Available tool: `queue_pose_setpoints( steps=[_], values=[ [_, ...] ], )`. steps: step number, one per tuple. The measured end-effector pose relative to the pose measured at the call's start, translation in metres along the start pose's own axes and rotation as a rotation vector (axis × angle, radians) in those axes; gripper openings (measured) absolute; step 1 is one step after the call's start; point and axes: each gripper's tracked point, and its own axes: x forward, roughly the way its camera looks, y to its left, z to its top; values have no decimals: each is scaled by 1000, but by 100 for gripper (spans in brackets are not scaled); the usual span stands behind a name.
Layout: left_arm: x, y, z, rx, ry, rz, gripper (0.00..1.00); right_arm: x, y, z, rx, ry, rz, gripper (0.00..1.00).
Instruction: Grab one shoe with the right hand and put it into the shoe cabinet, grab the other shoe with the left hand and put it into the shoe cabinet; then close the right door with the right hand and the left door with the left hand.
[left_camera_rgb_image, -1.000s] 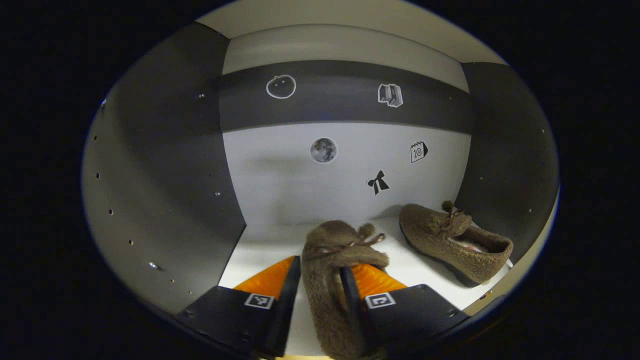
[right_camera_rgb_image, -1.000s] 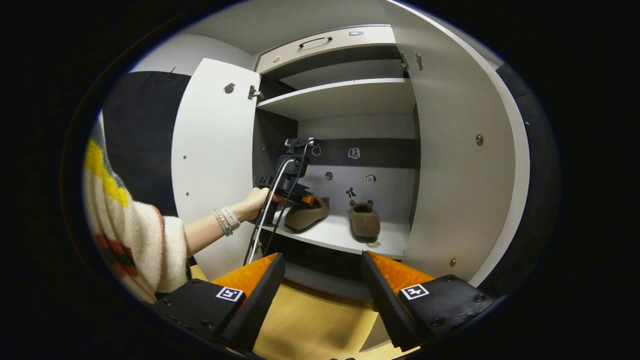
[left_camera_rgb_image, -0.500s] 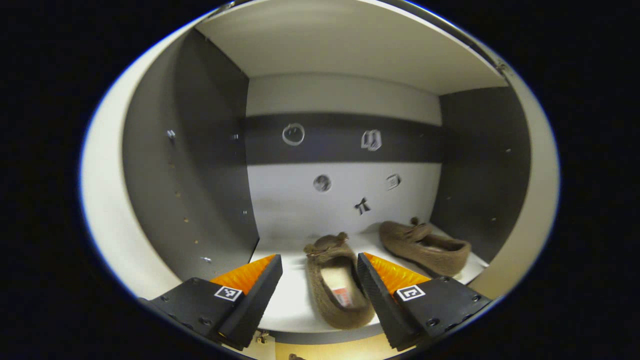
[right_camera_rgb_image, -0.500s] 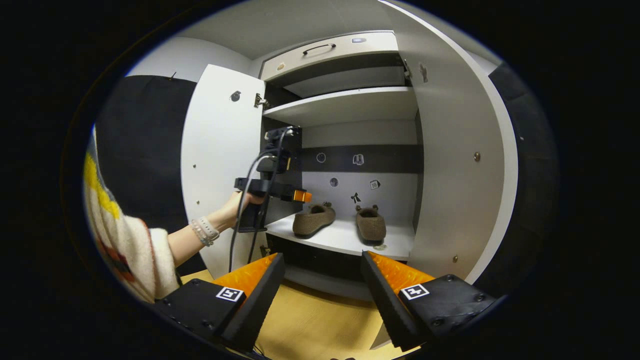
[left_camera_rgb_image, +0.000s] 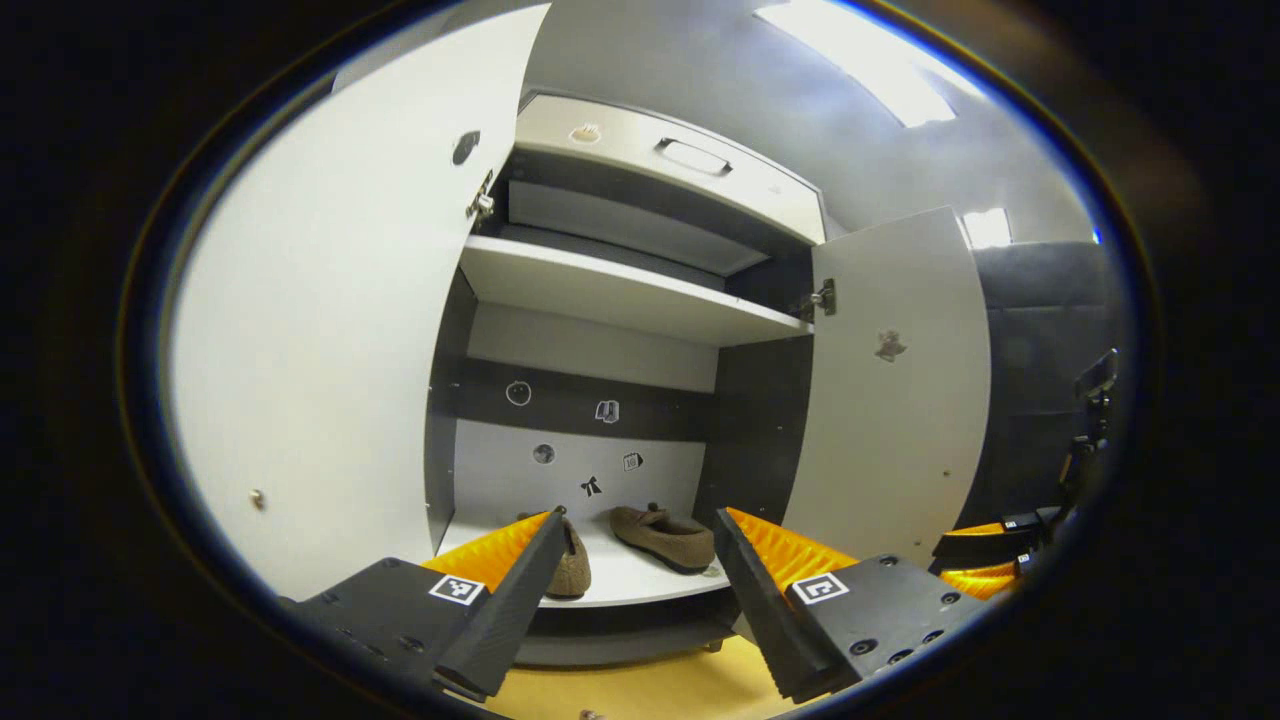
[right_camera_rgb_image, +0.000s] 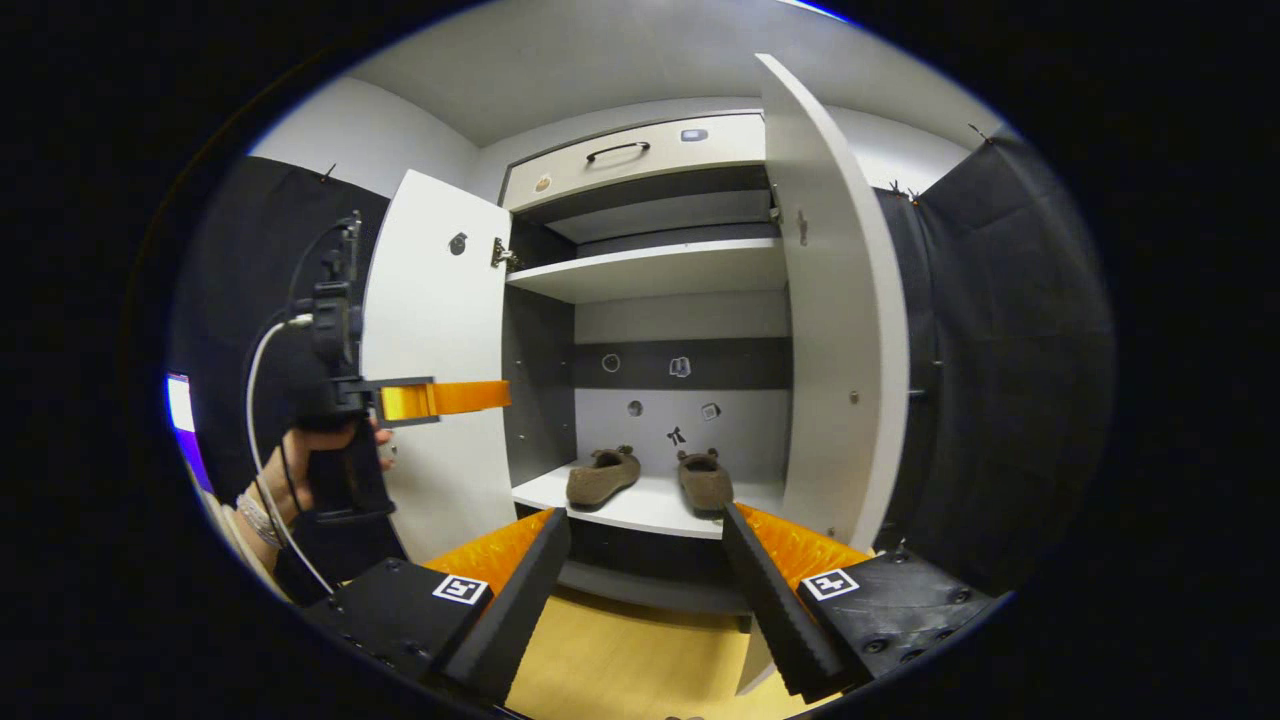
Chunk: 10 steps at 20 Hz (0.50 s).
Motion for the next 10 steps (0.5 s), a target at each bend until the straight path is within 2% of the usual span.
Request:
queue_pose_setpoints(
  steps=[3,6,8,10],
  values=[
    [-33,-14,4,41,8,-53,95,-28,-46,14,-48,-25,-117,98],
    [-50,-27,6,14,4,-112,95,-49,-103,26,-85,-52,-254,97],
    [-58,-30,4,-4,21,-122,95,-50,-136,26,-79,-50,-301,97],
    [-60,-28,5,-9,24,-118,95,-38,-158,26,-57,-51,-309,98]
  ],
)
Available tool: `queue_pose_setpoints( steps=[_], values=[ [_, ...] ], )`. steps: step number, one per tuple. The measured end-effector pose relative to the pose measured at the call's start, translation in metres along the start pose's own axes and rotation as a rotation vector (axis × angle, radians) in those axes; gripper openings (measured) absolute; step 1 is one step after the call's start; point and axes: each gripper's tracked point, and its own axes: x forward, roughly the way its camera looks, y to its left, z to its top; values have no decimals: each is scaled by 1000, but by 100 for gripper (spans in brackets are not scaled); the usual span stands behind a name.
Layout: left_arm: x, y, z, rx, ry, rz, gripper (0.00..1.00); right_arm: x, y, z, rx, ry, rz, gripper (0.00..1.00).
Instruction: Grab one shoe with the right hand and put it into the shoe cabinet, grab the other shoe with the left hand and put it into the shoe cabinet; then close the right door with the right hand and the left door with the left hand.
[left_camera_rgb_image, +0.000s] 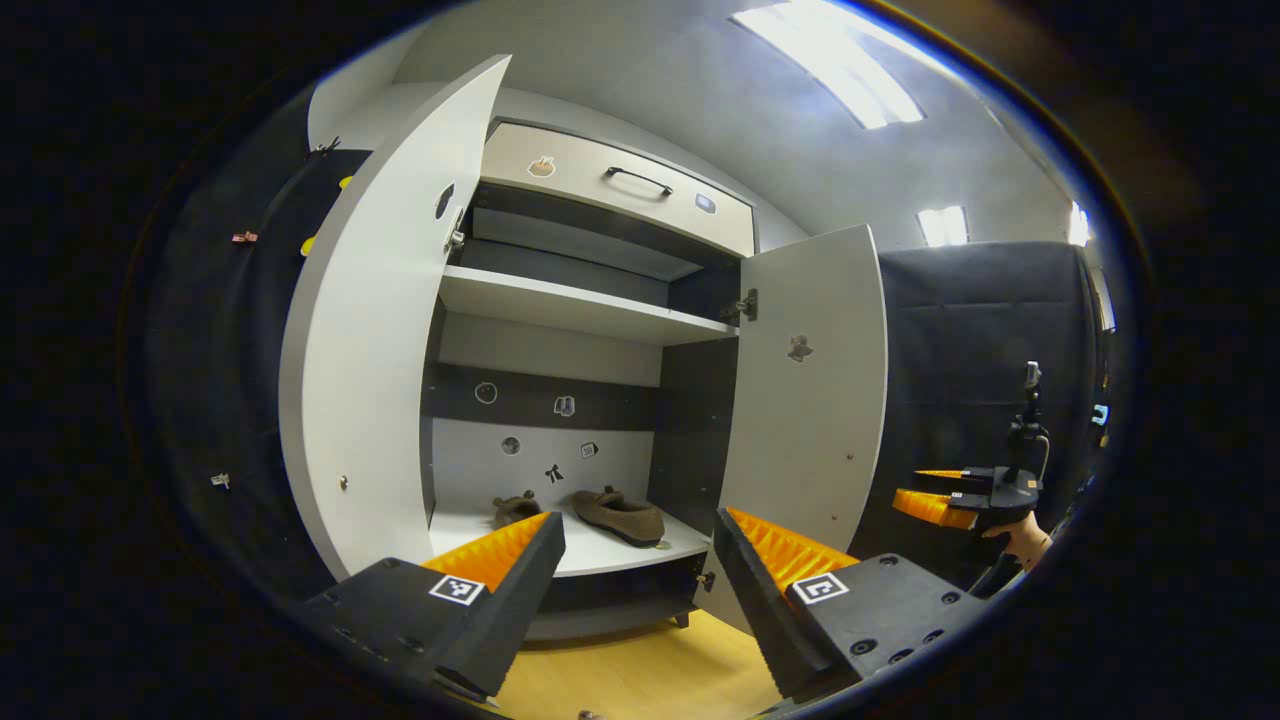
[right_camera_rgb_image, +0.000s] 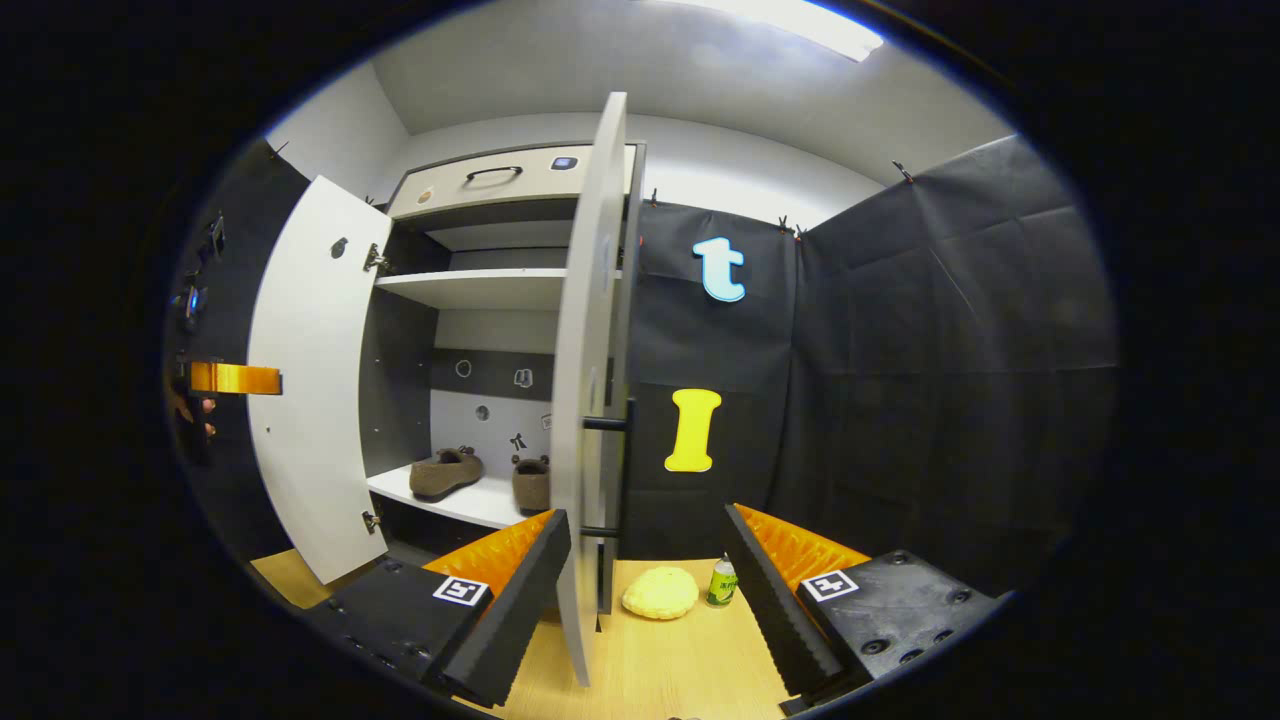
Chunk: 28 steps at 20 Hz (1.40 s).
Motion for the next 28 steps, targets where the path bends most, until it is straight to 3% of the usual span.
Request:
queue_pose_setpoints(
  steps=[5,11,12,15,17,23,28],
  values=[
    [-9,17,-3,9,16,91,95,44,2,-15,39,25,77,98],
    [-32,34,8,-64,-20,143,95,49,27,-18,62,33,151,95],
    [-36,38,11,-77,-29,155,95,49,34,-19,77,37,164,90],
    [-52,53,19,-119,-57,183,95,52,68,-22,112,43,230,100],
    [-65,62,22,-128,-67,210,95,58,98,-23,119,47,283,95],
    [-116,105,16,33,5,401,95,81,191,-29,170,76,460,96],
    [-145,140,14,76,39,478,95,81,234,-31,148,83,508,97]
  ],
)
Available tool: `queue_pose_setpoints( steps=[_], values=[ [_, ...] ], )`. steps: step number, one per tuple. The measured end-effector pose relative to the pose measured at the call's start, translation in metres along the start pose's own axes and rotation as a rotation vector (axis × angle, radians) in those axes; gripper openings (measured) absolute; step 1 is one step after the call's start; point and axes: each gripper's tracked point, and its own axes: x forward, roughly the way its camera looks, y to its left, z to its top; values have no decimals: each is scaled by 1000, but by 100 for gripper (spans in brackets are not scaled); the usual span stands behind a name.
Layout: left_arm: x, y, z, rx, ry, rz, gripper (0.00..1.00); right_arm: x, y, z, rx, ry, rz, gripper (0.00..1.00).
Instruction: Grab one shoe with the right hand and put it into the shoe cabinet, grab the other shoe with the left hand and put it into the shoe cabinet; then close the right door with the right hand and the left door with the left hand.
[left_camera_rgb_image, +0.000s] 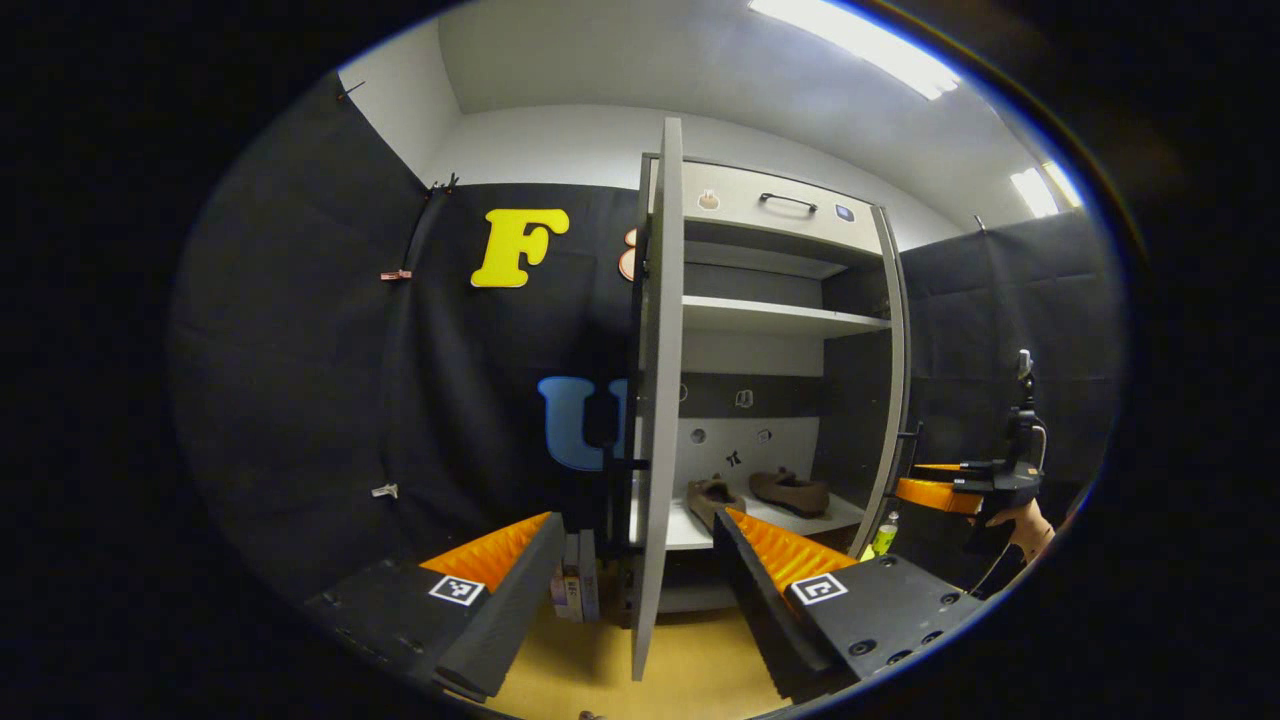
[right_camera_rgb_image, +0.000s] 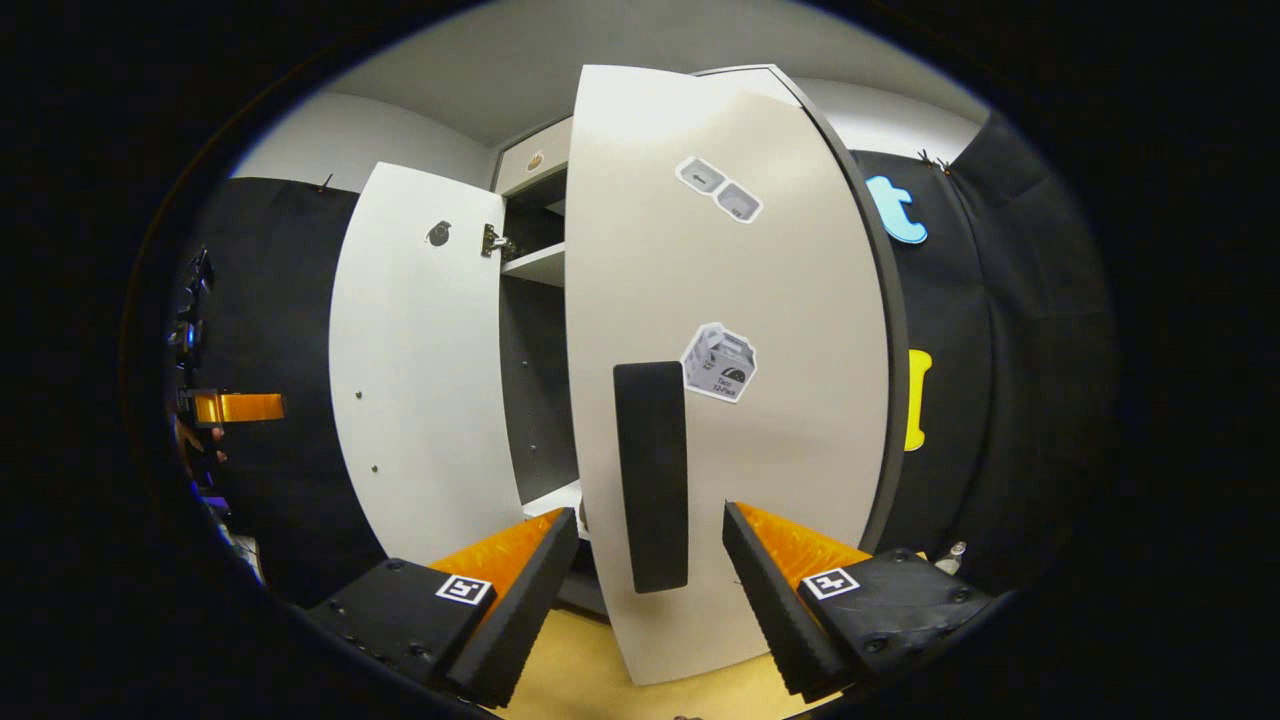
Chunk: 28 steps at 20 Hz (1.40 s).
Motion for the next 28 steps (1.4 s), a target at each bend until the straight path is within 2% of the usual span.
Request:
queue_pose_setpoints(
  steps=[2,6,10,13,17,20,22,25,28],
  values=[
    [12,12,-6,-17,10,3,94,-6,3,-5,13,11,-4,96],
    [48,21,-17,-63,27,-54,95,-34,-18,-16,24,44,-114,96],
    [74,26,-23,-24,36,-88,95,-63,-36,-19,48,50,-225,98],
    [83,22,-23,-1,35,-121,94,-77,-44,-18,57,44,-272,98],
    [85,12,-25,10,37,-173,94,-86,-44,-20,29,54,-288,98],
    [90,-19,-26,-18,39,-238,93,-89,-44,-23,26,62,-282,98],
    [95,-39,-25,17,35,-268,93,-91,-48,-23,26,64,-276,98],
    [108,-59,-27,38,32,-267,93,-94,-55,-23,26,73,-277,98],
    [115,-81,-29,0,30,-277,93,-104,-65,-23,31,77,-272,98]
  ],
)
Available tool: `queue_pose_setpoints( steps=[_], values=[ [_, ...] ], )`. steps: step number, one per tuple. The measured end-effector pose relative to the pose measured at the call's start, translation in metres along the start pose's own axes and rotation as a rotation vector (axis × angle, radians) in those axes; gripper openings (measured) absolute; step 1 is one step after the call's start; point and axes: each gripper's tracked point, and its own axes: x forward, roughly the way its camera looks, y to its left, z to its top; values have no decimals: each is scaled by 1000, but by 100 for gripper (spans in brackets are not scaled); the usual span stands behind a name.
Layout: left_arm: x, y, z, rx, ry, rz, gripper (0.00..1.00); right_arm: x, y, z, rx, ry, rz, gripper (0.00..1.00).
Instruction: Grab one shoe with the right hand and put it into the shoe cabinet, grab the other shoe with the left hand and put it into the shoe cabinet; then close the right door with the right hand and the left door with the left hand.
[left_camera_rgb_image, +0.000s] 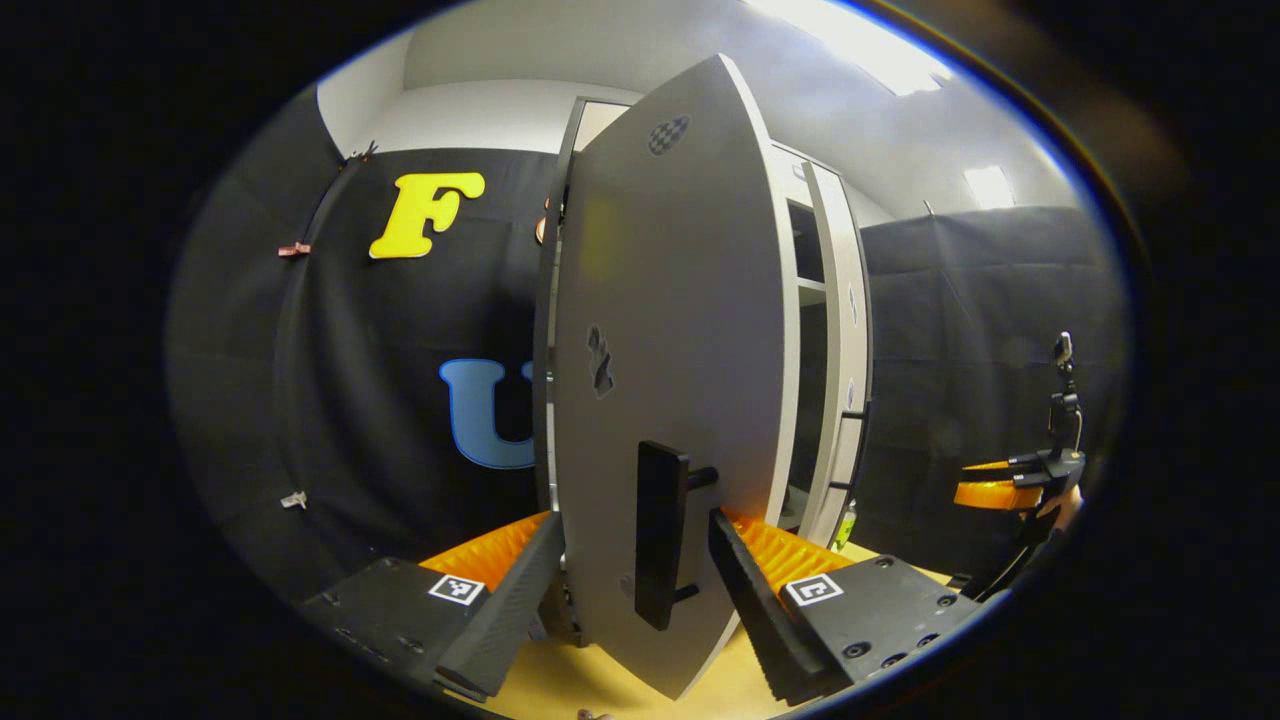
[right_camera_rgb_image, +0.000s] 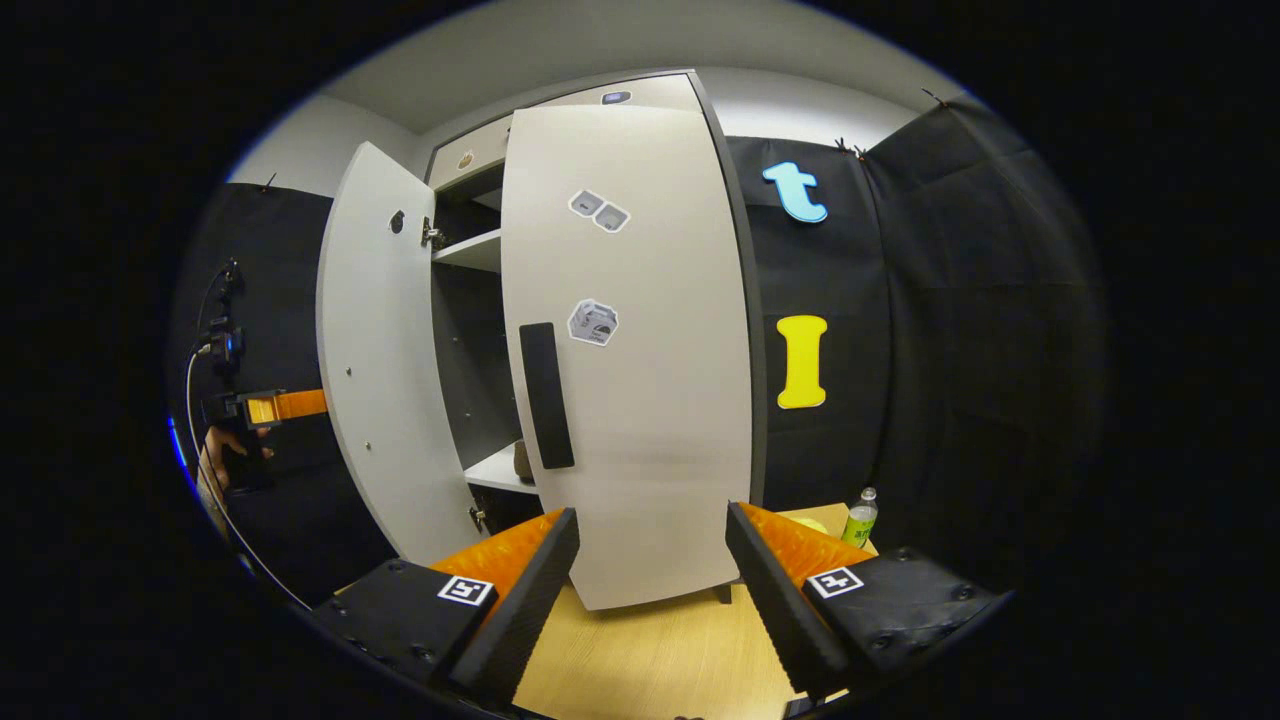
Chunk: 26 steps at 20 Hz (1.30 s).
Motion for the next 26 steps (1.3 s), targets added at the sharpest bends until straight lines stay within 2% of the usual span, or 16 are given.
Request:
queue_pose_setpoints(
  steps=[3,6,9,13,18,23,26],
  values=[
    [18,-25,2,31,-6,-21,93,-2,-9,1,-4,5,10,98],
    [40,-59,-4,12,-7,-61,93,-7,-15,4,0,0,30,98],
    [51,-79,-7,30,-2,-52,95,-11,-21,6,16,-4,50,98],
    [44,-93,-12,28,6,-56,95,-13,-25,6,26,-2,73,98],
    [12,-103,-23,-25,12,-38,95,-13,-17,5,15,-5,122,98],
    [-7,-96,-23,-36,9,1,93,-11,-7,4,-7,-9,151,98],
    [-12,-94,-22,-44,2,25,95,-8,2,4,-11,-12,160,98]
  ],
)
